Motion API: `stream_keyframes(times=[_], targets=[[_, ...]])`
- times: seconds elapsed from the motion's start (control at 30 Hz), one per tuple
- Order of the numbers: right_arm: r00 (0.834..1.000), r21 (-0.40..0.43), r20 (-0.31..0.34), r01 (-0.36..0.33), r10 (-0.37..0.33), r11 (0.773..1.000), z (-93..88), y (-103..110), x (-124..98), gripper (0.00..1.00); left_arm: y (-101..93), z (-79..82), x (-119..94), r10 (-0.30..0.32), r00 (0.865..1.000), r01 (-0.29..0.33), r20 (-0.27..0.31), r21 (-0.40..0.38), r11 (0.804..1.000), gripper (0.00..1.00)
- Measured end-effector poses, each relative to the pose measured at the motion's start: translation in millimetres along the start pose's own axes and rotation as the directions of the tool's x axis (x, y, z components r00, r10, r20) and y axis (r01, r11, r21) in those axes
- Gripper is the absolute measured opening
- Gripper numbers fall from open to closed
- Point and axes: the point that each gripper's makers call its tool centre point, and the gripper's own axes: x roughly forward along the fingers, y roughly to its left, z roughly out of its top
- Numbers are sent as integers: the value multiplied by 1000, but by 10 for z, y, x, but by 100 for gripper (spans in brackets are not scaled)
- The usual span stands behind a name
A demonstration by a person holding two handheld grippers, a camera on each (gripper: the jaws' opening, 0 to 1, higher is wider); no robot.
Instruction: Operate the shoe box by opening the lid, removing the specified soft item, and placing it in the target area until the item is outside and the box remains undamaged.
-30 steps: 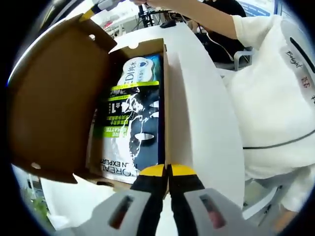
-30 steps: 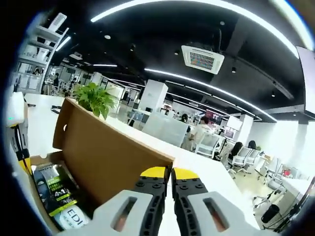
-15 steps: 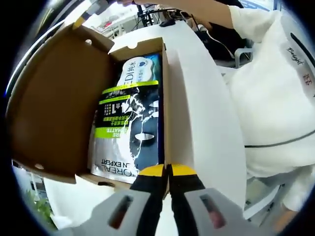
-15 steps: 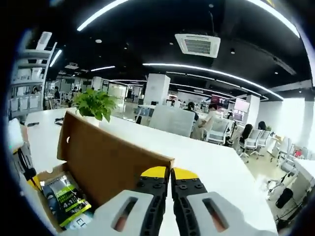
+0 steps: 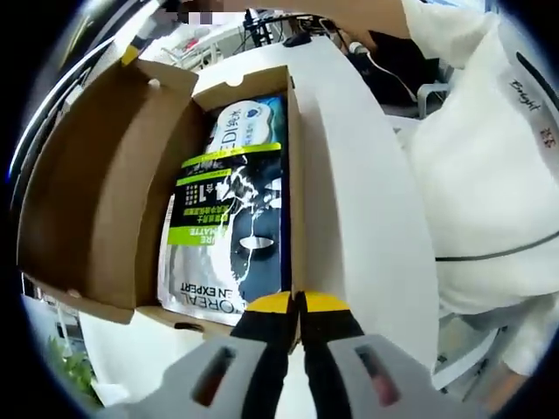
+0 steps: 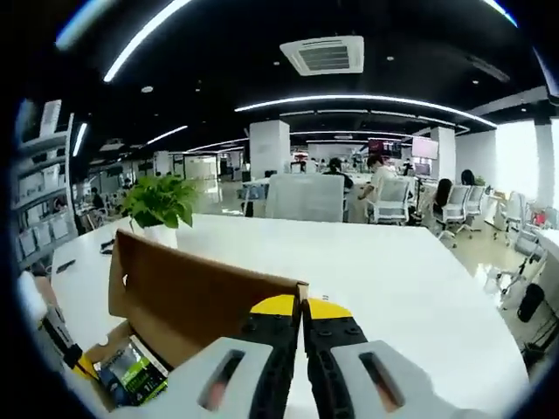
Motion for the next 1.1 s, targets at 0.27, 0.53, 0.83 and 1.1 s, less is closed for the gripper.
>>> stream_keyframes(times=[0.27, 0.53, 0.83, 1.1], targets=[[997, 20, -68, 41, -39, 999, -69, -28, 157, 0, 4, 5, 1, -9, 1000, 9, 11, -1, 1000, 2], [978, -66, -180, 95, -105, 993, -162, -60, 315, 0, 5, 7, 4, -10, 1000, 10, 10, -5, 1000, 2], [965, -21, -245, 89, -91, 996, -258, -88, 454, 0, -8, 7, 6, -31, 999, 31, 14, -25, 999, 2], [956, -10, -274, 107, -106, 994, -358, -98, 553, 0, -14, 8, 5, -35, 999, 35, 19, -16, 999, 1]])
